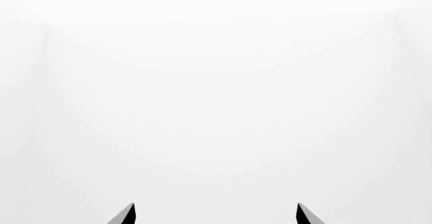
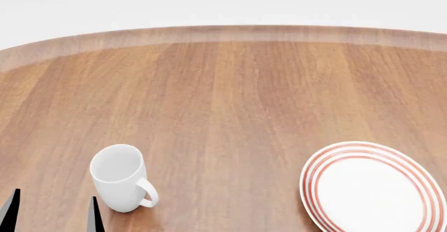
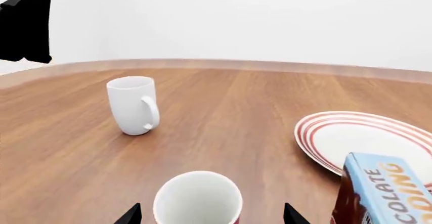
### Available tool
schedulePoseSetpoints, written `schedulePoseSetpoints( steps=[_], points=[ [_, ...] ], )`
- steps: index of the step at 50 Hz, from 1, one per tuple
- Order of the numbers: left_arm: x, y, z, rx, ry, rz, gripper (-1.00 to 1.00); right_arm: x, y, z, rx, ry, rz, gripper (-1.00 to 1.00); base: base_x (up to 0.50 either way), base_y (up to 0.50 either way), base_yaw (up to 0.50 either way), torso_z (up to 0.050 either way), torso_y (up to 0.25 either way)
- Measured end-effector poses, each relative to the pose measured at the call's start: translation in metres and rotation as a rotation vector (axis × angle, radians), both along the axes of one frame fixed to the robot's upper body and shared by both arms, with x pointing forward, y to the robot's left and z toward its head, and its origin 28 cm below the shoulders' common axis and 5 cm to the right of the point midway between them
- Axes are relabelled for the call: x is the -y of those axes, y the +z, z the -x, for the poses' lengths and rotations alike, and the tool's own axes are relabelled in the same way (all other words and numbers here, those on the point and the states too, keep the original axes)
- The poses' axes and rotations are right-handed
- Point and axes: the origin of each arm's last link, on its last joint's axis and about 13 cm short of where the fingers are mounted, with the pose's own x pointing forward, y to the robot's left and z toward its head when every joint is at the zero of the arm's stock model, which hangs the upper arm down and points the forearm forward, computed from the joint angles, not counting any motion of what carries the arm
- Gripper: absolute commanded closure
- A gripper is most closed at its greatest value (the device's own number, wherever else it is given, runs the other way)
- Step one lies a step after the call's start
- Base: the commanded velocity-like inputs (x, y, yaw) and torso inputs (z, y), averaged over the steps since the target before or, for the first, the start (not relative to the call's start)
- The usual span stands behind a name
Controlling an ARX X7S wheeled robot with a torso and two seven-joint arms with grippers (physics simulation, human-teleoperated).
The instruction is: Pick up the red mug and put it on the plate
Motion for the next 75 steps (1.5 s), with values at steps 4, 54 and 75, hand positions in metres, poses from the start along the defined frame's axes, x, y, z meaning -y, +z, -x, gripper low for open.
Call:
schedulePoseSetpoints(
  steps=[4, 54, 75],
  points=[
    [0.000, 0.000, 0.000, 0.000, 0.000, 0.000, -1.00, -0.001, -0.002, 0.001, -0.005, 0.004, 0.001, -1.00, 0.00, 0.00, 0.00, 0.000, 0.000],
    [0.000, 0.000, 0.000, 0.001, -0.004, -0.001, -1.00, 0.003, -0.029, 0.005, -0.061, 0.002, -0.012, -1.00, 0.00, 0.00, 0.00, 0.000, 0.000],
    [0.000, 0.000, 0.000, 0.001, -0.005, -0.003, -1.00, 0.003, -0.040, 0.007, -0.075, 0.011, -0.025, -1.00, 0.00, 0.00, 0.00, 0.000, 0.000]
  ],
)
